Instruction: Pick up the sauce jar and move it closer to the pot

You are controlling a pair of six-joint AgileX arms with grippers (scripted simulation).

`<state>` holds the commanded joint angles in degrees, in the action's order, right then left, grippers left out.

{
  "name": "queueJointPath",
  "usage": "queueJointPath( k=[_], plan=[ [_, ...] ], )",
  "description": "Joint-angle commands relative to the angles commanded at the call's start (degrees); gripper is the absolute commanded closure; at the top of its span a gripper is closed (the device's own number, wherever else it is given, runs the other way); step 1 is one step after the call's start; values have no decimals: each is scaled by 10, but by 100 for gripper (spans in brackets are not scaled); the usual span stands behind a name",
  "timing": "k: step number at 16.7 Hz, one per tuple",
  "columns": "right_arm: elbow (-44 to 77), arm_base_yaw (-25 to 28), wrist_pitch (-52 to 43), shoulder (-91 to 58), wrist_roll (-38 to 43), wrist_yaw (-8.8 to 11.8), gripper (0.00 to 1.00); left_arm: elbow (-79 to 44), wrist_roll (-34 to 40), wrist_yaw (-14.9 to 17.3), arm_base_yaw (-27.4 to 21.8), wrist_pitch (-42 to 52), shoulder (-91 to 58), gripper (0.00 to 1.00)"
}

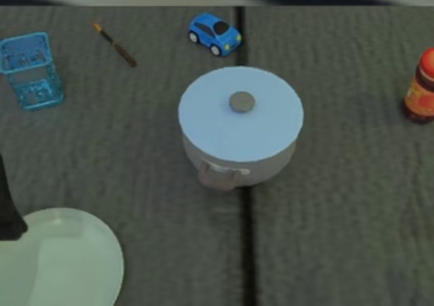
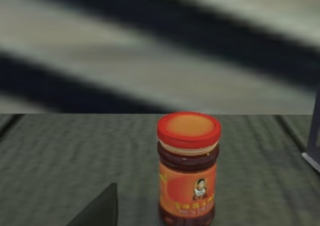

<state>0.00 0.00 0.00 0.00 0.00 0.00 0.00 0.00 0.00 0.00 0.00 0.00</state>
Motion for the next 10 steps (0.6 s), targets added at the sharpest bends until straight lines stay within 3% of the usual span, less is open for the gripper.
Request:
queueJointPath(
  k=[5, 10],
  plan=[
    [32, -1, -17, -28, -5, -1, 0, 0, 0, 0, 0, 0, 0, 0],
    [188, -2, -108, -177, -28, -4, 0, 0, 0, 0, 0, 0, 0, 0]
  ],
)
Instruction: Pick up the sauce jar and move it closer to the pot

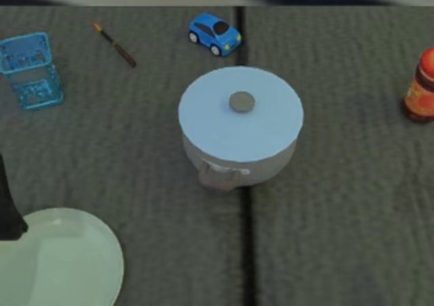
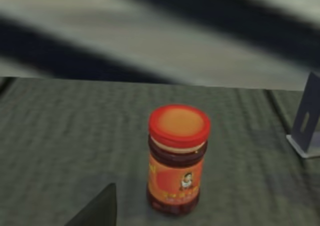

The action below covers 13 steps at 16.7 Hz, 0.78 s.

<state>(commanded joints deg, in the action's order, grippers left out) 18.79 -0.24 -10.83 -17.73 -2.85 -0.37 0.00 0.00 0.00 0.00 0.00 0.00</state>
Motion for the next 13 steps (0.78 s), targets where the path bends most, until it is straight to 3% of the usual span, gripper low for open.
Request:
queueJointPath(
  k=[13],
  plan=[
    [719, 3, -457, -715, -112, -1, 0, 0, 0, 0, 0, 0, 0, 0]
  ],
)
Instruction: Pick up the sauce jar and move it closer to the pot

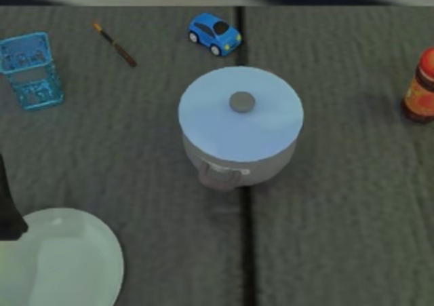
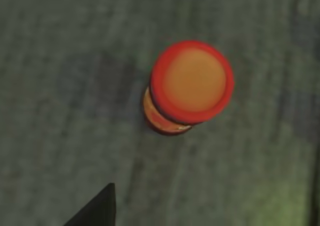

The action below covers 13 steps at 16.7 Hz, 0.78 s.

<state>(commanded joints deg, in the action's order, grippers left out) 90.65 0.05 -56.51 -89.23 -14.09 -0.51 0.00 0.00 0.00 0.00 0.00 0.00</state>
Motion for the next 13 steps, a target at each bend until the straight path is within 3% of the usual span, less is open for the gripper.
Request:
queueJointPath(
  k=[7, 13],
  plan=[
    [374, 0, -233, -368, -56, -1, 0, 0, 0, 0, 0, 0, 0, 0],
    [565, 1, -347, -553, -83, -1, 0, 0, 0, 0, 0, 0, 0, 0]
  ],
)
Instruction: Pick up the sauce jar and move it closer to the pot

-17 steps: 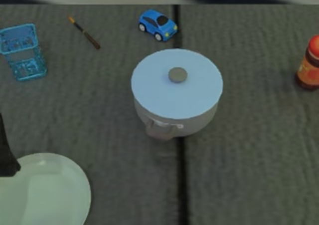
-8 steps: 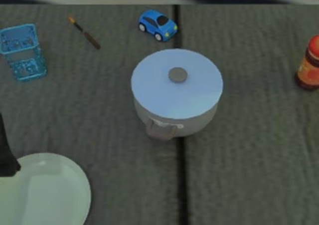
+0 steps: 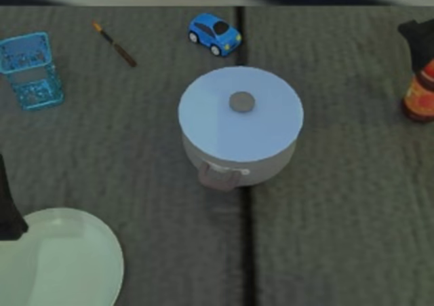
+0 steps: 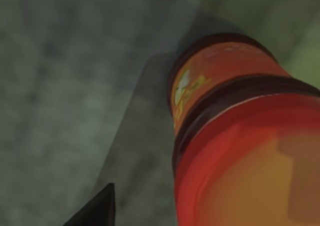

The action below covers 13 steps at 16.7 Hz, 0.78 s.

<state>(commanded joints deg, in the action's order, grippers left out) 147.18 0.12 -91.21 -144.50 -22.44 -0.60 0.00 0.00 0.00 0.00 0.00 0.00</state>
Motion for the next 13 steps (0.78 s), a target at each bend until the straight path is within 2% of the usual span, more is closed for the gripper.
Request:
queueJointPath(
  k=[8, 13],
  plan=[
    [21, -1, -11, -23, -3, 0, 0, 0, 0, 0, 0, 0, 0, 0],
    [-74, 0, 62, -2, -3, 0, 0, 0, 0, 0, 0, 0, 0, 0]
  ],
)
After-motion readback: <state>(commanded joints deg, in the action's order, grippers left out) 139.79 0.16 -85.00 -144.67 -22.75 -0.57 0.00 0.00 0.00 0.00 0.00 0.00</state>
